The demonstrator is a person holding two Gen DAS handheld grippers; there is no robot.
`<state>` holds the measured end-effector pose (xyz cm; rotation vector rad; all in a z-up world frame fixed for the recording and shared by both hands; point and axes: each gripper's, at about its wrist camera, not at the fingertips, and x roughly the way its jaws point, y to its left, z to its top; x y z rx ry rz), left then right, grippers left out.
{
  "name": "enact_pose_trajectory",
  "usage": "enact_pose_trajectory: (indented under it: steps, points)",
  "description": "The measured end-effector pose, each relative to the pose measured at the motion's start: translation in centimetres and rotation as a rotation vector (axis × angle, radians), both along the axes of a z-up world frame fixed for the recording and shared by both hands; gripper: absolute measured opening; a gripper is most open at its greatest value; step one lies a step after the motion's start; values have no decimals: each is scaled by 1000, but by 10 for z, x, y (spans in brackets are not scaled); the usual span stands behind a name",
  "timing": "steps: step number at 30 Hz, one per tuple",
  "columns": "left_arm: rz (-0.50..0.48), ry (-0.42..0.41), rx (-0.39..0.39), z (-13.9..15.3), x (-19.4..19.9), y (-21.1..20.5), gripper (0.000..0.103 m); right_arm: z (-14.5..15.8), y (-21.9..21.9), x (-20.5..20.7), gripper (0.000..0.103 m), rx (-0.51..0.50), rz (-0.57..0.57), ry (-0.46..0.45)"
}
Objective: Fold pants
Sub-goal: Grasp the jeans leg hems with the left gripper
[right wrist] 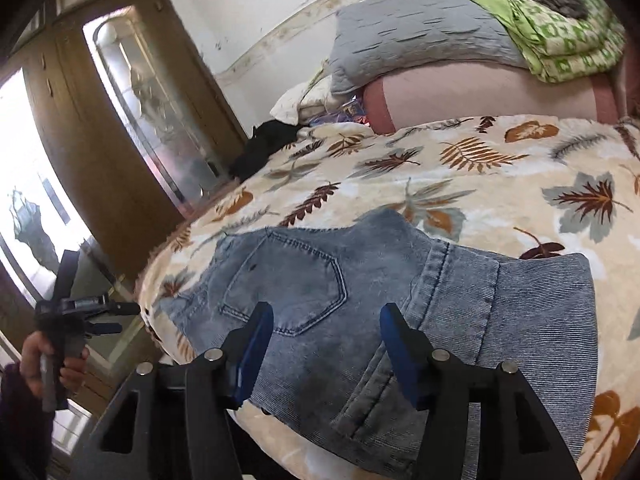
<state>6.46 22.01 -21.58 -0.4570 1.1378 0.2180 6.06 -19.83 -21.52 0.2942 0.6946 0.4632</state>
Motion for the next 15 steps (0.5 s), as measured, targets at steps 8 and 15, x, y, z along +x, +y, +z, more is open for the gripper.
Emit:
enact_pose_trajectory:
  steps: [8,15]
  points:
    - [50,37,-311,-29,21,-13,103,-2,-5,2,59,3,-16,5]
    - [125,91,-426,-50,28,-7,101,-2,-9,5,60,20,-26,19]
